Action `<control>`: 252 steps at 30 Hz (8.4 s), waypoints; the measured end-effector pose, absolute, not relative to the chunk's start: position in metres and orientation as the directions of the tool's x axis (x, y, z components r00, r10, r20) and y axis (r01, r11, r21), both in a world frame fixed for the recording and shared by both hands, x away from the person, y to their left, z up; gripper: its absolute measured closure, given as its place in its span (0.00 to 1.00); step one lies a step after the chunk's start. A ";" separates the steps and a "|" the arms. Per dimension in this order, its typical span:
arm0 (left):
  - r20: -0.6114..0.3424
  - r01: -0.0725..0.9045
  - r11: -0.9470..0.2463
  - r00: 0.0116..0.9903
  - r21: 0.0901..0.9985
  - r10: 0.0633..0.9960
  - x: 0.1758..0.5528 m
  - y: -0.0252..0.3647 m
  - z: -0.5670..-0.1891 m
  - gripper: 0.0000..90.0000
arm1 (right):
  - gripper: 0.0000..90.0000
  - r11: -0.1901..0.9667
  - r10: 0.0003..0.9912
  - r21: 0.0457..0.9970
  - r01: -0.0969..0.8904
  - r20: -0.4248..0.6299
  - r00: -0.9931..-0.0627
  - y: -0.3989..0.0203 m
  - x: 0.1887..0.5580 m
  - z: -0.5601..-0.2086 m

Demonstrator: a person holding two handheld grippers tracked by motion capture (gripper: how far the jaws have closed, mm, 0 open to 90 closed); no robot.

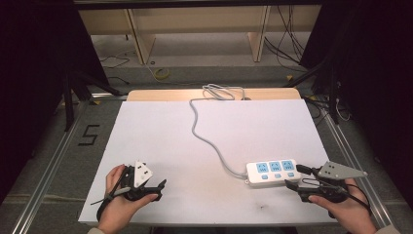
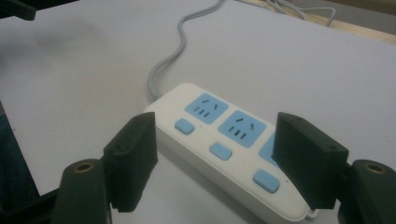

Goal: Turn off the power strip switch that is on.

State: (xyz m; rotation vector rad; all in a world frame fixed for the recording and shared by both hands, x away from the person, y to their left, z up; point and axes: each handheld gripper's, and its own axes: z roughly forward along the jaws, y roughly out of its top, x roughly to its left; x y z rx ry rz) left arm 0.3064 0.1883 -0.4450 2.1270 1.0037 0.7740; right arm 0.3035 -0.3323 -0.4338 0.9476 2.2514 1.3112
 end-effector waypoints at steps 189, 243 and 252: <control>0.241 0.405 -0.513 0.558 0.757 0.794 0.310 0.178 -0.446 0.18 | 1.00 0.659 0.706 0.358 0.661 0.008 -0.708 -0.262 0.384 -0.430; 0.239 0.405 -0.515 0.562 0.756 0.792 0.310 0.177 -0.446 0.18 | 1.00 0.640 0.714 0.365 0.677 0.045 -0.699 -0.266 0.386 -0.432; 0.239 0.405 -0.515 0.562 0.755 0.792 0.310 0.177 -0.446 0.18 | 1.00 0.643 0.712 0.367 0.672 0.038 -0.702 -0.266 0.385 -0.431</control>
